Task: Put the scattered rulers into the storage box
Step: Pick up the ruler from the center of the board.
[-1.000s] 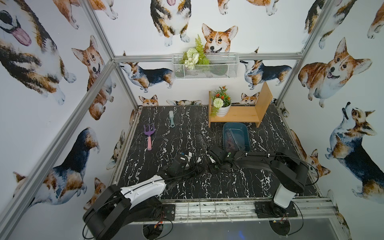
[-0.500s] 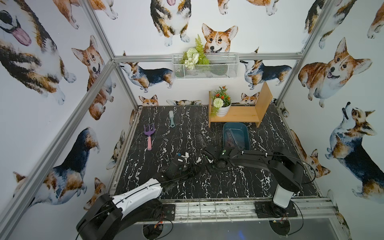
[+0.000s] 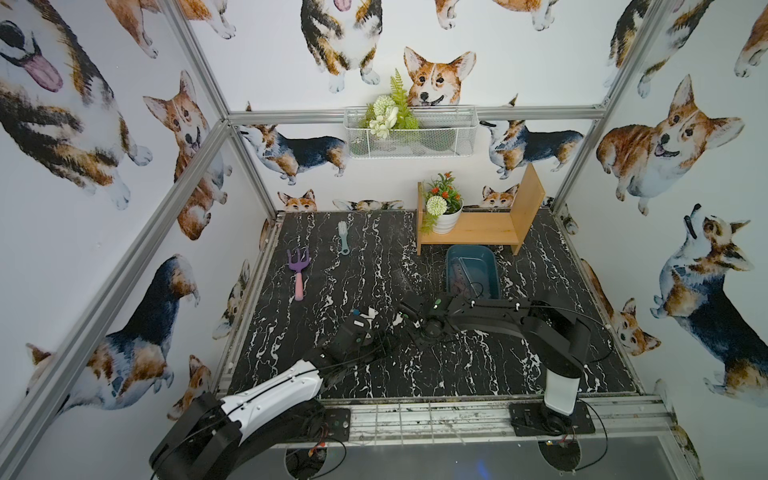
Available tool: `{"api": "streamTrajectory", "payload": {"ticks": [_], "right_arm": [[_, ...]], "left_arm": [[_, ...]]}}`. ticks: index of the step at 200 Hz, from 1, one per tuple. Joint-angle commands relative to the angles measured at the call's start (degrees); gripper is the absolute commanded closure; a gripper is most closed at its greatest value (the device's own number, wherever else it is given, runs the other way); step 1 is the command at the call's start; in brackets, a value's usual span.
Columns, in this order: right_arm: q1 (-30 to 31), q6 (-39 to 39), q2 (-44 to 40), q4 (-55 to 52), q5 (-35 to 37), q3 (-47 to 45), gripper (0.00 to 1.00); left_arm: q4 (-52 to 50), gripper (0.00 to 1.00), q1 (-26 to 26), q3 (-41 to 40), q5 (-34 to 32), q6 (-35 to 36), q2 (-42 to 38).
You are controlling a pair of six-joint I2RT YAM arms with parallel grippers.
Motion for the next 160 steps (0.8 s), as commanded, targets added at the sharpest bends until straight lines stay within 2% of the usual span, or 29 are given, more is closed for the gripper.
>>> {"api": "streamTrajectory", "payload": {"ticks": [1,86,160], "right_arm": [[0.0,-0.5,0.7,-0.7,0.1,0.0,0.70],[-0.8,-0.7,1.4,1.9,-3.0,-2.7,0.82],[-2.7,-0.4,-0.4,4.5,-6.5,-6.0,0.84]], "left_arm": [[1.6,0.53,0.1,-0.5,0.1,-0.1,1.0],[10.8,0.53,-0.3,-0.7,3.1,-2.0,9.1],[18.8,0.54,-2.7,0.1,4.1,-4.0,18.1]]}}
